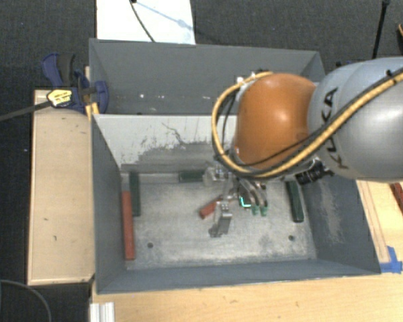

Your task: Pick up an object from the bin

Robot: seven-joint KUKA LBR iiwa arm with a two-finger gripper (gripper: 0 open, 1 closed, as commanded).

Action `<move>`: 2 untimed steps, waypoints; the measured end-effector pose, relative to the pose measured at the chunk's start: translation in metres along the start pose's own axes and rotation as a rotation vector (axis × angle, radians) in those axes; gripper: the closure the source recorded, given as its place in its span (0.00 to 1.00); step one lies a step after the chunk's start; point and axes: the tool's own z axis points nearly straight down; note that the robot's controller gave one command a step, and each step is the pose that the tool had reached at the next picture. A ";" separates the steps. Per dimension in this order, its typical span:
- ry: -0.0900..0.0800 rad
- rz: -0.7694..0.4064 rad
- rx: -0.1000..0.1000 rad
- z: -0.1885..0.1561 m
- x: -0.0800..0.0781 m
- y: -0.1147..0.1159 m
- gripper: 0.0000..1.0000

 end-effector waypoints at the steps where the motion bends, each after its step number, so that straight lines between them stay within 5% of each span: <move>1: -0.007 0.006 -0.001 -0.003 -0.002 -0.001 1.00; 2: -0.007 0.010 -0.001 -0.003 -0.002 -0.001 0.00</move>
Offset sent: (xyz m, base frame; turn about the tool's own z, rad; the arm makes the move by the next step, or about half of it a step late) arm 0.0000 0.0000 0.0000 0.0000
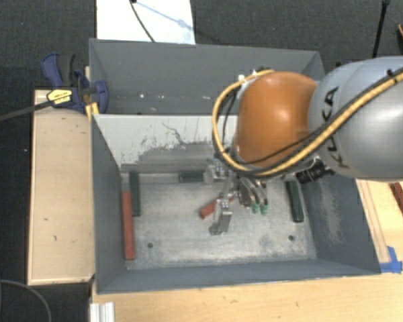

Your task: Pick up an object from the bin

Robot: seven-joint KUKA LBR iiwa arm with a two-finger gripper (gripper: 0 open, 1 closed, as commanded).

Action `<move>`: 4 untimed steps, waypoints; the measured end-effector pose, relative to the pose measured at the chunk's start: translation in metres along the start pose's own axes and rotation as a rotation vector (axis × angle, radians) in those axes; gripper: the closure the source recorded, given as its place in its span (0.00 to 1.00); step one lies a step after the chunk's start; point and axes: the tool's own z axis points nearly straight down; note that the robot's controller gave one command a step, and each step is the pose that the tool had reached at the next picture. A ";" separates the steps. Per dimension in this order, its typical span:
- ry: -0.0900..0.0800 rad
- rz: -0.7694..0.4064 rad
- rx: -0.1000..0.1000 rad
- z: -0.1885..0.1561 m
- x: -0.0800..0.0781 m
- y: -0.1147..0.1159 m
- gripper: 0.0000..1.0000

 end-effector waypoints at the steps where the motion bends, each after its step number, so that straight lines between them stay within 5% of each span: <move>1: 0.000 0.231 0.003 0.064 -0.054 -0.057 0.00; 2: -0.001 0.233 0.001 0.138 -0.062 -0.063 0.00; 3: -0.003 0.236 0.000 0.133 -0.063 -0.062 1.00; 4: -0.003 0.039 0.001 0.133 -0.037 -0.119 1.00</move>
Offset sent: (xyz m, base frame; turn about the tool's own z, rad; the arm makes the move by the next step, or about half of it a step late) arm 0.0530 -0.0548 -0.0623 0.2299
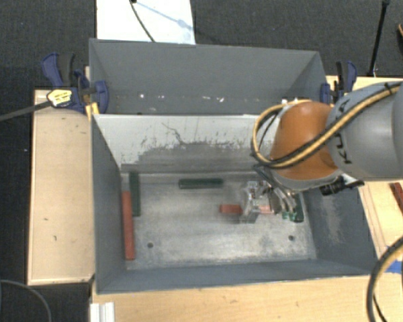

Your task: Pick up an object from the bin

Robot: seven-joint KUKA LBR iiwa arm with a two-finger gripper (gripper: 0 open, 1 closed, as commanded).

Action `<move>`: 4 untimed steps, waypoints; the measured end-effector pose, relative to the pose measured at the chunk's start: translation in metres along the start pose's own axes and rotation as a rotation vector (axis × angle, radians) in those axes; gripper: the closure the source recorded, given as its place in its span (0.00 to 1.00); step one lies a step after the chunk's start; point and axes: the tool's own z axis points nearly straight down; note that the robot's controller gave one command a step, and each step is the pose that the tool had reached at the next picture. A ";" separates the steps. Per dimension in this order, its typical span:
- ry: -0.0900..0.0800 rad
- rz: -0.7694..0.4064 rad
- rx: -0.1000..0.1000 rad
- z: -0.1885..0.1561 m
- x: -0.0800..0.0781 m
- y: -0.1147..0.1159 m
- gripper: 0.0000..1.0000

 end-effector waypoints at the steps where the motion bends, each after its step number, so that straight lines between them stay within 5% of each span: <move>1: -0.007 -0.038 -0.001 -0.149 -0.002 0.010 1.00; 2: 0.002 -0.035 -0.001 -0.144 0.000 0.010 0.00; 3: 0.009 -0.238 -0.002 0.003 -0.008 0.022 0.00; 4: 0.003 -0.234 -0.002 -0.001 -0.010 0.022 1.00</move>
Offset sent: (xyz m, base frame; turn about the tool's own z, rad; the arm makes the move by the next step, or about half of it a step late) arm -0.0012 0.0098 0.1436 -0.0426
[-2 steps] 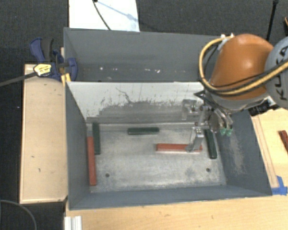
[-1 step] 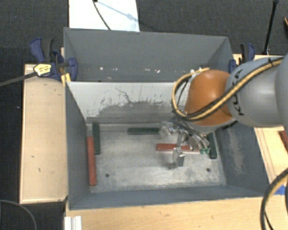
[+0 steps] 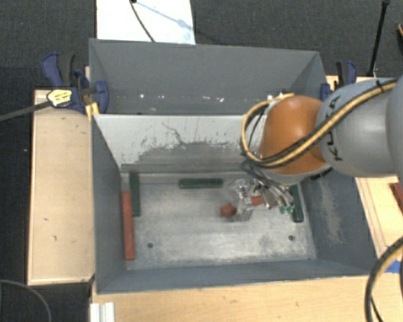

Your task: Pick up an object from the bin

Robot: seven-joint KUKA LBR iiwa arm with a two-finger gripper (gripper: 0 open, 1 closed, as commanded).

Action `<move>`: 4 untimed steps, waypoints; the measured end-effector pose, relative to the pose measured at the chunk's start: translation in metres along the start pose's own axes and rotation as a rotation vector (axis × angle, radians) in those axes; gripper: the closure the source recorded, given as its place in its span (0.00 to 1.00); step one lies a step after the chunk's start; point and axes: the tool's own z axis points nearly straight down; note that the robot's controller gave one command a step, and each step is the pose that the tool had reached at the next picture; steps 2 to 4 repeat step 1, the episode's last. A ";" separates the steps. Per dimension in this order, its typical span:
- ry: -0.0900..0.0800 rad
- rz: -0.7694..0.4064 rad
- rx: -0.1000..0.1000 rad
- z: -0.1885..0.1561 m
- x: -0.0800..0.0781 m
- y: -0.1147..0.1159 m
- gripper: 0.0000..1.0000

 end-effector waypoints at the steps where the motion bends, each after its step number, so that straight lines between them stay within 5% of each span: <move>1: -0.009 -0.050 0.003 -0.145 0.007 0.000 1.00; 4: -0.009 -0.050 0.003 -0.145 0.007 0.000 1.00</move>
Offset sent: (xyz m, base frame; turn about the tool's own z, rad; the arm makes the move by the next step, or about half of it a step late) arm -0.0095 -0.0013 0.1400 -0.0530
